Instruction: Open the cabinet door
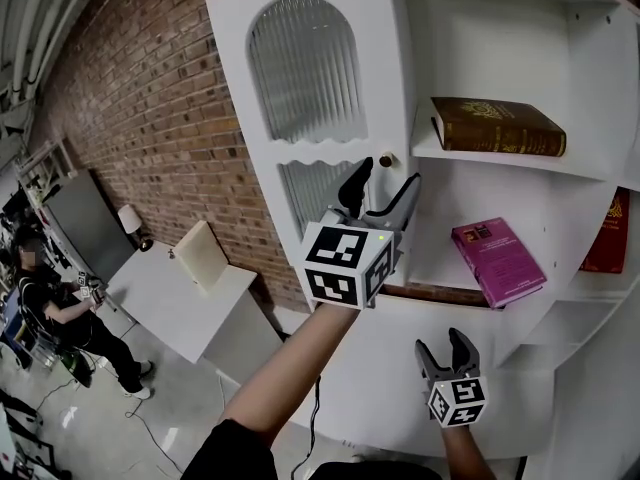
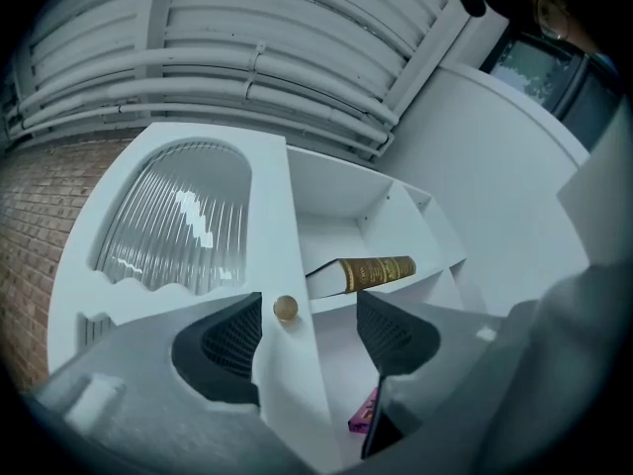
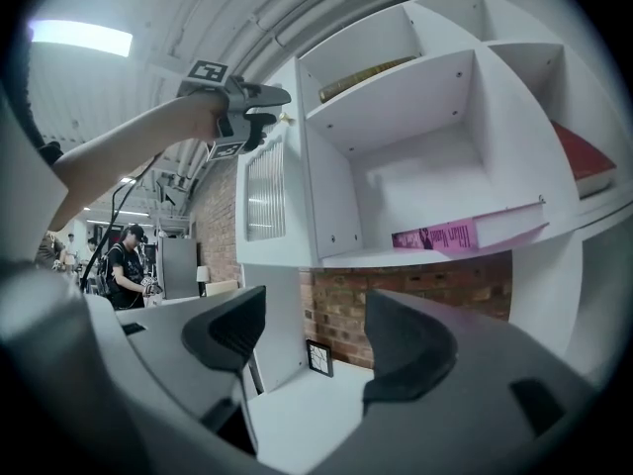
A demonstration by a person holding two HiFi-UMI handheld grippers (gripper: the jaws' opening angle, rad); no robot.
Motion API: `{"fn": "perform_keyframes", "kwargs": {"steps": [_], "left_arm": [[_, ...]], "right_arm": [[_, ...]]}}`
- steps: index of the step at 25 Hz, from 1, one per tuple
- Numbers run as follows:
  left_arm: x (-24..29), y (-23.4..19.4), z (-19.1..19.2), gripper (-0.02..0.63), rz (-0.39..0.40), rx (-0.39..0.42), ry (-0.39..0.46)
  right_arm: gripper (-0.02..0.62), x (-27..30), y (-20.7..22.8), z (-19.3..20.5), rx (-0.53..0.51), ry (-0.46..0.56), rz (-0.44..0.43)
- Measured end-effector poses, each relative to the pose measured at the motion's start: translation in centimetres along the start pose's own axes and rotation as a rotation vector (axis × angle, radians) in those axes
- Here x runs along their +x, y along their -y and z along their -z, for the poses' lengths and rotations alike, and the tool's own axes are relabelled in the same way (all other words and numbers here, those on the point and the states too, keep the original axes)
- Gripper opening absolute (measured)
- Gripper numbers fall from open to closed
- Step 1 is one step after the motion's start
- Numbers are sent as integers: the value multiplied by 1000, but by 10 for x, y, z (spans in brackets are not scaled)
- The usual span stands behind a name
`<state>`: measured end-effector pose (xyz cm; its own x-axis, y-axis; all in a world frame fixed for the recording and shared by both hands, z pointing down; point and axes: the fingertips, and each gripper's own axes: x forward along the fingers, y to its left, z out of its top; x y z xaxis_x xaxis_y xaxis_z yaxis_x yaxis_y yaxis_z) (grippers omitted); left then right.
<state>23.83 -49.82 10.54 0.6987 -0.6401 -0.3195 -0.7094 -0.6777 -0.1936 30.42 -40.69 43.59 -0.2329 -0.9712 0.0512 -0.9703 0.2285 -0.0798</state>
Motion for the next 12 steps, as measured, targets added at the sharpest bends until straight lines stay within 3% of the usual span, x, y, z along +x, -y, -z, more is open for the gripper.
{"fn": "perform_keyframes", "kwargs": {"steps": [10, 12], "left_arm": [[14, -5, -1, 296, -40, 37, -17], [15, -7, -1, 250, -48, 43, -26]], "right_arm": [[299, -9, 7, -3, 6, 19, 7], [299, -11, 7, -4, 8, 22, 7]]}}
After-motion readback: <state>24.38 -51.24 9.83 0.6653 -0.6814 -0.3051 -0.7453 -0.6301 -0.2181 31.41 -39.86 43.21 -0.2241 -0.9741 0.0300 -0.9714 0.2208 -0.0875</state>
